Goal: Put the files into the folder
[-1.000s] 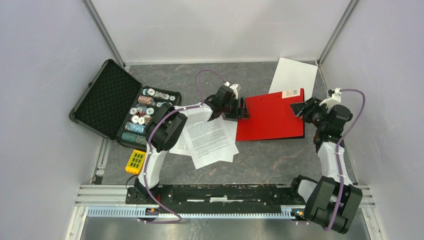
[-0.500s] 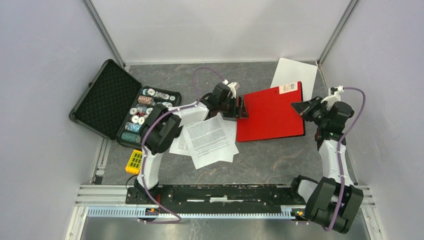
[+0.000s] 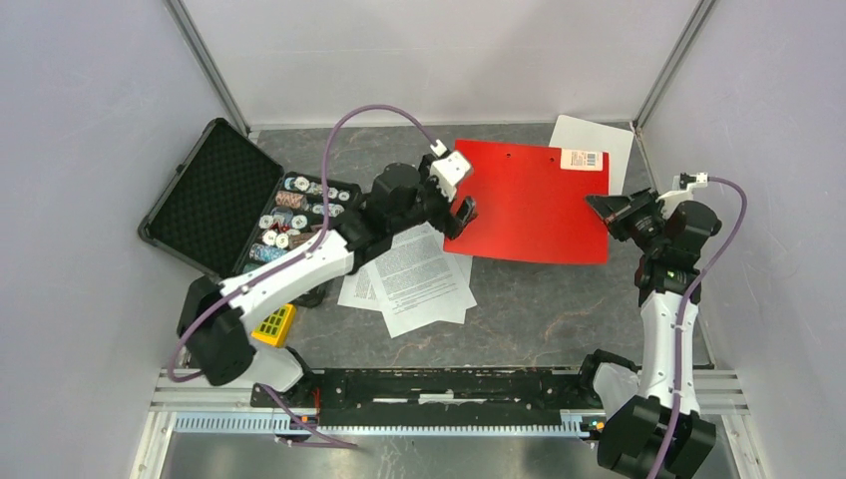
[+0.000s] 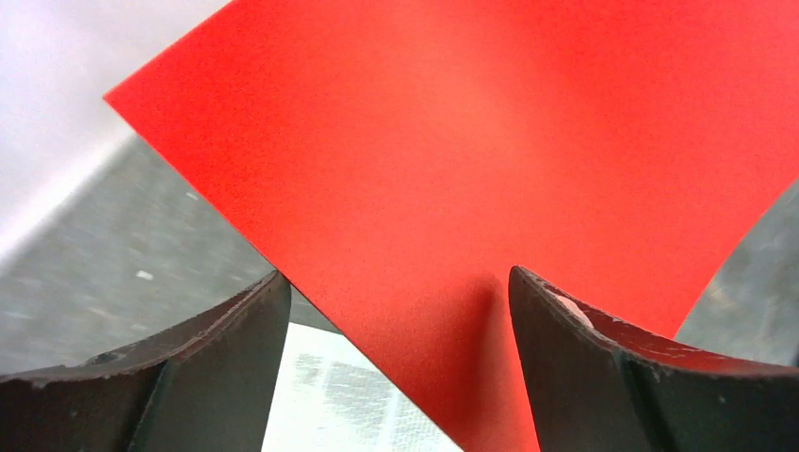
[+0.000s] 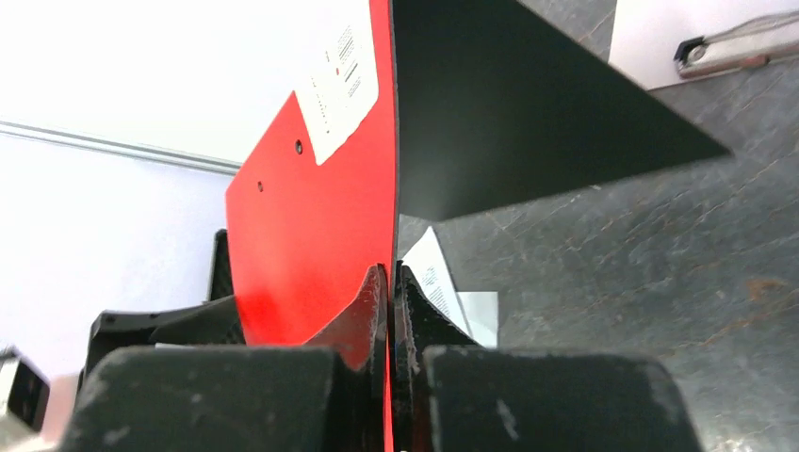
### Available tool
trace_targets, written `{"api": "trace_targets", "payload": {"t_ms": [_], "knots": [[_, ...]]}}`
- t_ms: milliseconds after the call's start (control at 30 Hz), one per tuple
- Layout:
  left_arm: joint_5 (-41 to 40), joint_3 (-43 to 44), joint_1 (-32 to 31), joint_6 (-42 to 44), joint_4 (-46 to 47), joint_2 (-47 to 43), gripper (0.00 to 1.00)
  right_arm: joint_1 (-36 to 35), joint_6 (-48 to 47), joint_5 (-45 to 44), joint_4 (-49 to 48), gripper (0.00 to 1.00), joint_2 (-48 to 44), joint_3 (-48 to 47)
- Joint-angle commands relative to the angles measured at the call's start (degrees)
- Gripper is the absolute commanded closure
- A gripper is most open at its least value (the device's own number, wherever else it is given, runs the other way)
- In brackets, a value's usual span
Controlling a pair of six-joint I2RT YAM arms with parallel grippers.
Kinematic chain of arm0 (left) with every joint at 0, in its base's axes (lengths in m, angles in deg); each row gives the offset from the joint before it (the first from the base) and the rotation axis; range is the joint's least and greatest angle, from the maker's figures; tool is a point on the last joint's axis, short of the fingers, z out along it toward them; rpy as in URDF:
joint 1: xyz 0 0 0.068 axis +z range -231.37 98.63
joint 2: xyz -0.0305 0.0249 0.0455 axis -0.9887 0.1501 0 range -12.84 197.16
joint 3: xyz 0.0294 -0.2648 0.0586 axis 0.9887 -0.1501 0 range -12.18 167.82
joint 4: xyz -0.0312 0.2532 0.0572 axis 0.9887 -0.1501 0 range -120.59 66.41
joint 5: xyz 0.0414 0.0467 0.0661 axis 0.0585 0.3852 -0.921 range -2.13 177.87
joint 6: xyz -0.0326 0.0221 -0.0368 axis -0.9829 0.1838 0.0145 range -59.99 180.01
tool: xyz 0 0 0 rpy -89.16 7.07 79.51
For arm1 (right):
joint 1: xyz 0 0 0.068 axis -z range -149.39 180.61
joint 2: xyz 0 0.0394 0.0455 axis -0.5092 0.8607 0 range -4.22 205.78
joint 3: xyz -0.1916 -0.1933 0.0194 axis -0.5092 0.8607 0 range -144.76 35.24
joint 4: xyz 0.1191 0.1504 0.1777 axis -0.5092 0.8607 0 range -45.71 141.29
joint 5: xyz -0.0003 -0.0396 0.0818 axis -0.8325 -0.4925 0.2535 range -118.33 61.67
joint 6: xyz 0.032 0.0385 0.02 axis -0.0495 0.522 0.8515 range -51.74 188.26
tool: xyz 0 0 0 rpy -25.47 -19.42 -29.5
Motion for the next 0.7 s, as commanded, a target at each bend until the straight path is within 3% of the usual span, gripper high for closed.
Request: {"api": "trace_targets", "payload": {"t_ms": [0,133,300,400,667], "knots": [[6.8,-3.1,-10.0,21.8,6.6,-7.8,0.10,-1.6,5.6,-2.5,2.1,1.00,-2.2,0.1],[0.2,-9.1,-14.5,33.0,8.3,-13.0,0.03,-1.6,5.7,-1.2,2.4,1.00,-2.1,0.5],[-5.6,-12.4,-15.0,35.1,6.2,-17.7,0.02,-1.4,13.2,6.2,-9.7,1.00,-2.7,6.4],[-7.1,-16.5,-14.9,33.6,3.4,-24.5,0.01,-1.3,17.2,8.0,-13.1,1.00,-3.3,6.7],[-3.0,-23.1,-14.9,24.3,-1.5,-40.1,0.00,-1.3,13.9,6.8,-8.0,1.00,-5.0,2.1]]}}
